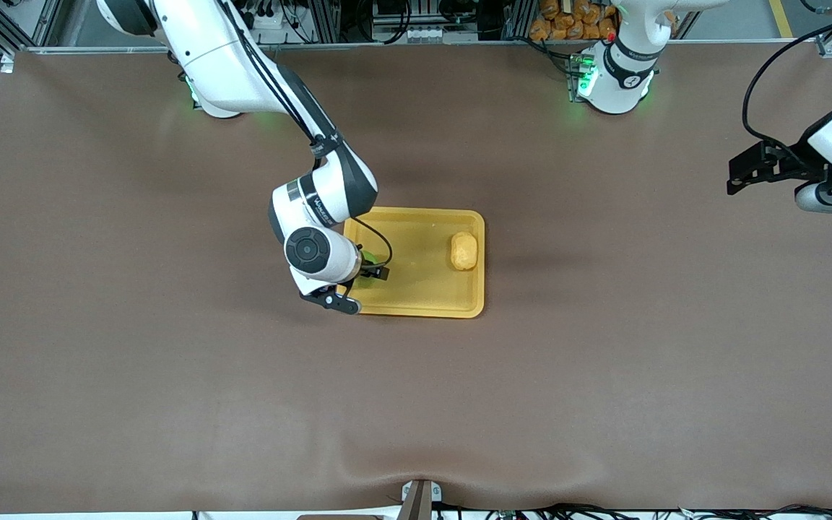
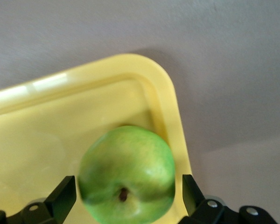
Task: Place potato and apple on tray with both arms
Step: 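Lower the apple onto the tray and open the right gripper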
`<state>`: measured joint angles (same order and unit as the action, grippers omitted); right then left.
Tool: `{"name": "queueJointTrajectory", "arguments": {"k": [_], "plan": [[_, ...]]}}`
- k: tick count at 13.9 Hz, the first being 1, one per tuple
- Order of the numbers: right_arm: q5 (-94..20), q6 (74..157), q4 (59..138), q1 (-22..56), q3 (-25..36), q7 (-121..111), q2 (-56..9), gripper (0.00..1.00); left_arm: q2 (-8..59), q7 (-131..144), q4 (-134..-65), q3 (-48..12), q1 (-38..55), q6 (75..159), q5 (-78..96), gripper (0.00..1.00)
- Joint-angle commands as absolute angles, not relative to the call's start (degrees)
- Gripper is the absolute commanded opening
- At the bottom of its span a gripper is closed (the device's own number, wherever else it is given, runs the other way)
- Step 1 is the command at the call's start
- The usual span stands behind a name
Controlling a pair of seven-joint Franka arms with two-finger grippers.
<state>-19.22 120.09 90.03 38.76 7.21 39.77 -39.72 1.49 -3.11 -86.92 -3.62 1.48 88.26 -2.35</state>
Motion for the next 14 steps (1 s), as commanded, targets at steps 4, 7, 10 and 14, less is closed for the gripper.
{"name": "queueJointTrajectory", "arguments": {"k": [4, 7, 10, 14], "plan": [[-19.5, 113.0, 78.7, 37.6, 8.3, 40.1, -38.9, 1.00, -1.3, 4.0, -86.2, -3.0, 2.3, 83.0, -1.4, 1.00], [-19.7, 106.0, 70.9, 33.9, 10.2, 39.6, -38.8, 1.00, -1.3, 3.4, -86.3, -3.2, 2.4, 83.1, -1.8, 1.00], [-19.7, 98.1, 64.4, 28.3, 10.4, 39.4, -38.7, 1.00, -1.3, 3.3, -86.3, -3.3, 2.6, 83.1, -2.1, 1.00], [-11.6, 94.1, 64.1, 23.8, 10.5, 35.7, -34.6, 1.00, -0.6, 3.3, -86.2, -3.3, 2.6, 83.1, -1.4, 1.00]]}}
